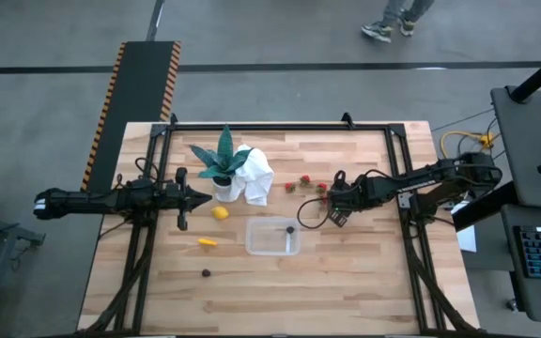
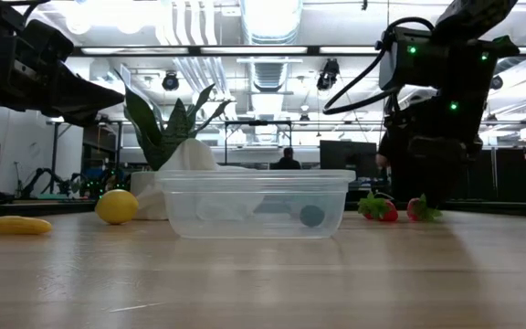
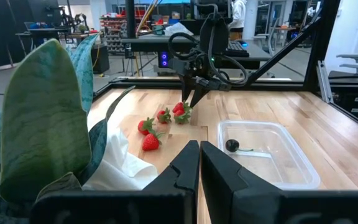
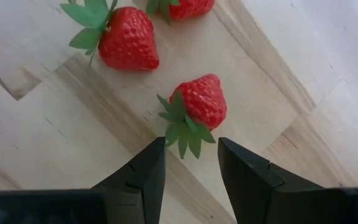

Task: Pick and placing Produce into tupperware
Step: Put the strawberry into the bin

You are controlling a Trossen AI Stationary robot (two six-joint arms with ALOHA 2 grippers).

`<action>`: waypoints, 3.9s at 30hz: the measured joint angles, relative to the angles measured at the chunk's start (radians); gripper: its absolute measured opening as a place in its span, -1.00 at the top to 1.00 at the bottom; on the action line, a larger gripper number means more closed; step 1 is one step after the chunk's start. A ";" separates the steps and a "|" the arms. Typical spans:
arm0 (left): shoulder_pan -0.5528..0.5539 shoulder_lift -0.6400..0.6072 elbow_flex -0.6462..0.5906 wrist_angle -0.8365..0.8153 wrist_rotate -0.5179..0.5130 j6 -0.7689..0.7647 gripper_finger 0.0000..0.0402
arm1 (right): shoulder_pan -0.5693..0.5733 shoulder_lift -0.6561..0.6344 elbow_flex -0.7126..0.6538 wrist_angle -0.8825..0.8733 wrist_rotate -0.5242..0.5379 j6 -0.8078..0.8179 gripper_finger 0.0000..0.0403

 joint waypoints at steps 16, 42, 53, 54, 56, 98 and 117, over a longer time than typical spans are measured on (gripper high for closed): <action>0.000 0.000 0.000 0.000 0.000 0.000 1.00 | 0.000 0.000 -0.026 0.053 0.008 0.010 0.31; 0.000 0.000 0.000 0.000 0.000 0.000 1.00 | 0.000 0.000 -0.039 0.048 -0.007 -0.022 0.95; 0.000 0.000 0.000 0.001 0.000 0.000 1.00 | 0.000 -0.002 -0.036 0.040 -0.057 -0.046 0.96; 0.000 0.000 0.000 0.001 0.000 0.000 1.00 | 0.000 -0.003 -0.031 0.040 -0.099 -0.067 0.96; 0.000 0.000 0.000 0.000 0.000 0.000 1.00 | 0.001 -0.008 -0.013 0.042 -0.146 -0.084 0.96; 0.000 0.047 0.000 -0.001 0.000 -0.001 1.00 | -0.079 -0.019 0.038 0.070 -0.052 -0.697 0.16; 0.000 0.052 0.000 0.000 0.000 -0.001 1.00 | -0.079 -0.019 0.003 0.143 -0.052 -0.695 0.20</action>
